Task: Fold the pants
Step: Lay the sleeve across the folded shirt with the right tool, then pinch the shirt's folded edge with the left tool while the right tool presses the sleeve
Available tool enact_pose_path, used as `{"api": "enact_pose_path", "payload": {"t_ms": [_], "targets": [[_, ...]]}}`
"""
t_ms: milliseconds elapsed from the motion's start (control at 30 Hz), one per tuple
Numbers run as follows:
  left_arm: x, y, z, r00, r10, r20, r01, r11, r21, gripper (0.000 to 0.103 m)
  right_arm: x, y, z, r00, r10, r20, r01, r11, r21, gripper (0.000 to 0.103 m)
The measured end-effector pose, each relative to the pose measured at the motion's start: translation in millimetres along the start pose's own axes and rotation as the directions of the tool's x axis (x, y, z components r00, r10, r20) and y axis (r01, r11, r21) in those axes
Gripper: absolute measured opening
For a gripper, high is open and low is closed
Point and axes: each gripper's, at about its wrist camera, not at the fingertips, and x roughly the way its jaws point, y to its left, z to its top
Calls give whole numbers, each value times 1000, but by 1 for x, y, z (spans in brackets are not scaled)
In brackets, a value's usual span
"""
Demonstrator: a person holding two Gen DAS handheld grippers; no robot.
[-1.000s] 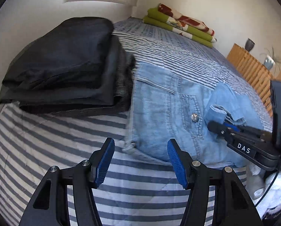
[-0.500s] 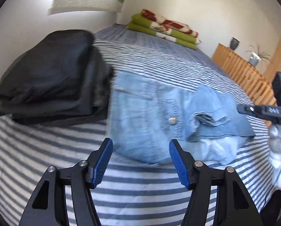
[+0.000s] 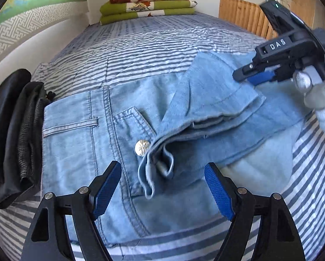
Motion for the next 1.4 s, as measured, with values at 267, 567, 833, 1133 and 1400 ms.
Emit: {"api": "enact_pose_path", "payload": {"t_ms": [267,567,833,1133,1400], "targets": [[7,-1,13,999,17,-34,-17,1000,10,16,-5,19,4,999,-32,-20,30,994,-103,45],[-19,3,15,996,-90,-9,89,991,-95,12,-10,29,5,998,-65,-23,61,986,-157,7],[-93,3,0,956,-280,90,292,938,-184,12,-106,96,29,993,52,111,-28,978,-207,6],[-46,77,-73,942,-333,38,309,822,-478,12,34,247,46,998,-61,31,68,898,-434,14],[-33,88,-87,929,-365,62,345,792,-504,13,-17,168,44,998,36,59,-17,954,-299,22]]}}
